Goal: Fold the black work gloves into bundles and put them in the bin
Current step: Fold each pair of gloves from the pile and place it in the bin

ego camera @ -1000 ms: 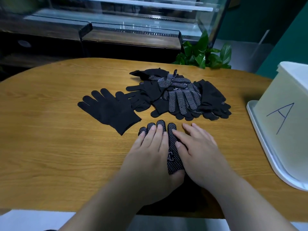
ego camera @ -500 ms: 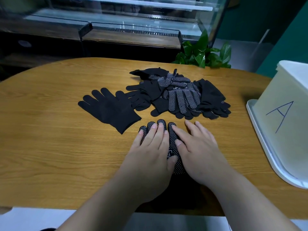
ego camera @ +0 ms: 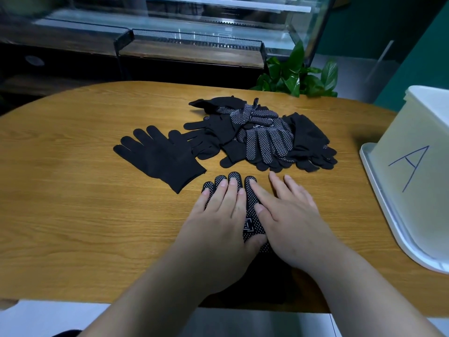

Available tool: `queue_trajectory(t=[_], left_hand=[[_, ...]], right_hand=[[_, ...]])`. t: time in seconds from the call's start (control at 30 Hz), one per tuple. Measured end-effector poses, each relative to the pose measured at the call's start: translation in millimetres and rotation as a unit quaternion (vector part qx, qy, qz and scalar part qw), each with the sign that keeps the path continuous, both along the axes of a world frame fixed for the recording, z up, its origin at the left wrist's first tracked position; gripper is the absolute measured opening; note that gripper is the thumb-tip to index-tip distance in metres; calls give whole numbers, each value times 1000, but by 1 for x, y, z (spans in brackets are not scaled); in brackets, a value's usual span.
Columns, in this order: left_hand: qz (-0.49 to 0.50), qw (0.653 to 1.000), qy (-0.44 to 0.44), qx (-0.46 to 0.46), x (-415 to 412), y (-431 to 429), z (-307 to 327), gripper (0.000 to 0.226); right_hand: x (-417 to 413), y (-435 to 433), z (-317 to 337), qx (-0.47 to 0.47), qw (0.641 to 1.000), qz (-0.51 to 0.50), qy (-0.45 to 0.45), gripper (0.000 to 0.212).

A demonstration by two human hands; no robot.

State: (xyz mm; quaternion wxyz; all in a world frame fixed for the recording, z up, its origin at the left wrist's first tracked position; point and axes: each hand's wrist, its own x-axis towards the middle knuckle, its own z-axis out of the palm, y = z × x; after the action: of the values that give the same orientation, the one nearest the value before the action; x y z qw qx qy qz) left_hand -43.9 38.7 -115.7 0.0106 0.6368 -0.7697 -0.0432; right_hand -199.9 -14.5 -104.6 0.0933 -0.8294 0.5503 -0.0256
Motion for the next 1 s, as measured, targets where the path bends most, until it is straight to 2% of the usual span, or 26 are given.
queue_trajectory(t=[0.1, 0.23, 0.47, 0.63, 0.73, 0.87, 1.0], left_hand=[[-2, 1000, -7, 7, 0, 0, 1, 105], [-4, 1000, -12, 27, -1, 0, 1, 122], [6, 999, -2, 46, -2, -2, 7, 133], [-9, 1000, 9, -9, 1, -2, 0, 138], [-9, 1000, 3, 12, 0, 1, 4, 130], [-2, 1000, 21, -4, 1, 1, 8, 108], [-2, 997, 55, -48, 0, -3, 10, 90]], right_hand=[[-2, 0, 3, 16, 1000, 4, -14, 53], [-4, -4, 8, 56, 992, -16, -111, 48], [-5, -9, 4, 40, 998, 3, -50, 51], [-8, -7, 4, 25, 999, 23, -15, 55], [-10, -8, 5, 32, 997, 19, -64, 54], [-15, -10, 8, 39, 975, -24, -216, 48], [-18, -9, 11, -3, 967, -42, -251, 35]])
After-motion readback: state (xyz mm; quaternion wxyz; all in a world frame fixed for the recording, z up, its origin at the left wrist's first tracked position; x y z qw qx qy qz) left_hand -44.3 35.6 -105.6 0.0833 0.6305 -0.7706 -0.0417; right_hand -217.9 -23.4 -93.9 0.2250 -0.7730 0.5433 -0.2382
